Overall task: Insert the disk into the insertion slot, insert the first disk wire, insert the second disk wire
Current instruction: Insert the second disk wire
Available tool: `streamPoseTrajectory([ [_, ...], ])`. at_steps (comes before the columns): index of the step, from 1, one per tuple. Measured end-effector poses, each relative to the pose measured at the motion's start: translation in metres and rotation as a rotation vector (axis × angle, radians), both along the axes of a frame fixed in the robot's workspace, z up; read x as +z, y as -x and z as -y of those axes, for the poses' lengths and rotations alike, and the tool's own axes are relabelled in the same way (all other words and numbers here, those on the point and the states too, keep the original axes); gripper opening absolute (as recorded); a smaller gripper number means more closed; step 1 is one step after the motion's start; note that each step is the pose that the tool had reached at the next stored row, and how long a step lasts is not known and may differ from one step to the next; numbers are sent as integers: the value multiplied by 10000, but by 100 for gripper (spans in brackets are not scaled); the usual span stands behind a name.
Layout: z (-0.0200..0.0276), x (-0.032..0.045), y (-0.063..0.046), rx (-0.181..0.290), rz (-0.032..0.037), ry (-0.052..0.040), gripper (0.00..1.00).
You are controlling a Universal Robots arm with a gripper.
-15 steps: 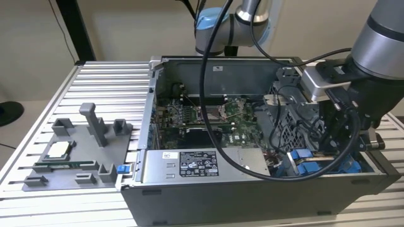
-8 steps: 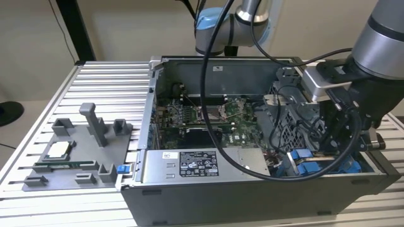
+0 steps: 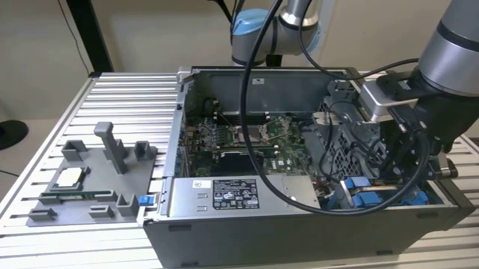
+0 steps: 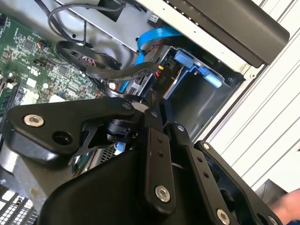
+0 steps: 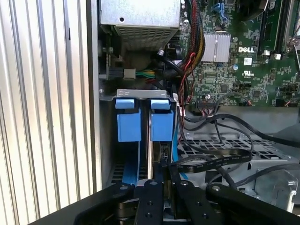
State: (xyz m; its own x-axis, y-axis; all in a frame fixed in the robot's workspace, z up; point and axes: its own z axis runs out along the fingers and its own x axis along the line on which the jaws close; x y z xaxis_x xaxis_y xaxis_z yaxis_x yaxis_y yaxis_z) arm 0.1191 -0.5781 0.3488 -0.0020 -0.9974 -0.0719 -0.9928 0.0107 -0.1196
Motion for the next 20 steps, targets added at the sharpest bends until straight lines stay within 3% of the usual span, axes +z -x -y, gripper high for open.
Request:
streamPoseTrajectory([
  [10,-37,-60,-26,2,0,-2,0],
  [20,-37,-82,-53,0,0,6,0],
])
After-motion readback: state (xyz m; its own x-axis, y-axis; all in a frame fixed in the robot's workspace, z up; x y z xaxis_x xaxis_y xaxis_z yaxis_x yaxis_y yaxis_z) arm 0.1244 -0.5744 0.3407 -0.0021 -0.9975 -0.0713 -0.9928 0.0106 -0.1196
